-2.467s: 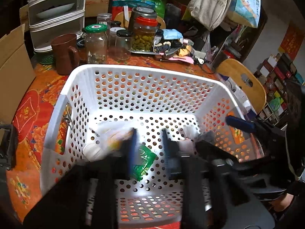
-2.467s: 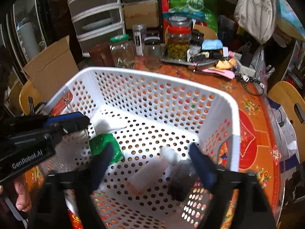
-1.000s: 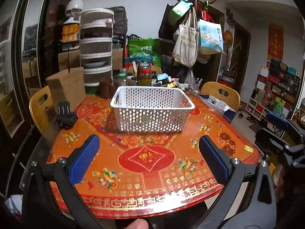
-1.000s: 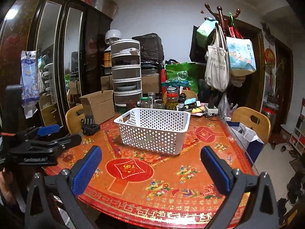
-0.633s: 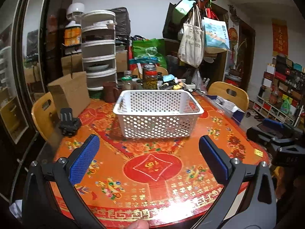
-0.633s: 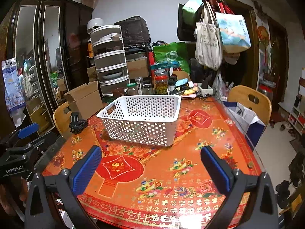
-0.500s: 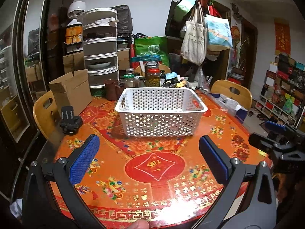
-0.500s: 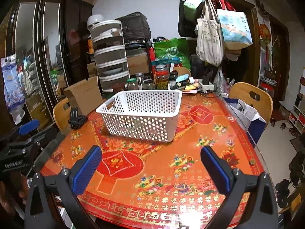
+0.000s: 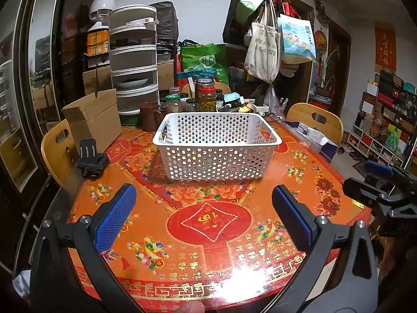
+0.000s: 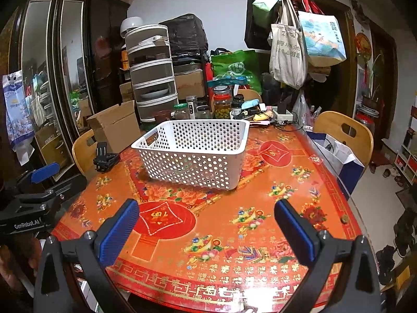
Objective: Organize soft objects
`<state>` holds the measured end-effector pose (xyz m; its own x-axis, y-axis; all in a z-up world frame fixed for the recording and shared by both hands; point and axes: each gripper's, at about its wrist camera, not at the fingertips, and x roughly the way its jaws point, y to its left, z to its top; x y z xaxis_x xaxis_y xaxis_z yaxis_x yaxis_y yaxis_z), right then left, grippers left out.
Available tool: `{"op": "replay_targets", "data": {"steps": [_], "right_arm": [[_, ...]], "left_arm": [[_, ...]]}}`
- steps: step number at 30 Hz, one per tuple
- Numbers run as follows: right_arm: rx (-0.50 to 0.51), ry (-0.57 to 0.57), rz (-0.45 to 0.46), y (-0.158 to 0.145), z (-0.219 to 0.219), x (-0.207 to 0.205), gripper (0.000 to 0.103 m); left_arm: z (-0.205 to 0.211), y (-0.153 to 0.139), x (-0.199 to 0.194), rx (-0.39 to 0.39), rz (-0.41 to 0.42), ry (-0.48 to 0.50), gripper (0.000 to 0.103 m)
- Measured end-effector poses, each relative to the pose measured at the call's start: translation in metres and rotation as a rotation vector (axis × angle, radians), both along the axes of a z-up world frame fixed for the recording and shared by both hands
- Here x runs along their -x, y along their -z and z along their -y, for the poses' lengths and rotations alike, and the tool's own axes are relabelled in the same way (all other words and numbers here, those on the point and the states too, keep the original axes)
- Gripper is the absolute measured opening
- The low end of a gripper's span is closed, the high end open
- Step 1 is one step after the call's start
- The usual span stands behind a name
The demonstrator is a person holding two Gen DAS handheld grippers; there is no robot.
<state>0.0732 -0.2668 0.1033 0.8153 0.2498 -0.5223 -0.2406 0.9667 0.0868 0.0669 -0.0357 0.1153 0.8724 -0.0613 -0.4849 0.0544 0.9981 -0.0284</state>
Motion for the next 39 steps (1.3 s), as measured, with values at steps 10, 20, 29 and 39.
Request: {"op": "replay_targets", "data": {"steps": [10,20,29,39], "right_arm": [[0.001,-0.006,-0.004,0.0009,-0.001,0.0001,0.103],[0.001,-0.009,-0.008,0.0023,-0.0027,0.0006,0.103],[0.002,-0.01,-0.008,0.0023,-0.0026,0.0005,0.103],[0.001,-0.009,-0.008,0.0027,-0.0032,0.0009,0.103]], "left_arm": [[-0.0028,0.003,0.0019,0.001,-0.005,-0.004,0.103],[-0.0012,0.0046,0.0018,0.004,-0.013,0.003,0.103],[-0.0012,0.0055,0.002,0.004,-0.016,0.006,0.103],[0.0006,0.0089,0.0022,0.003,-0.02,0.011,0.103]]}}
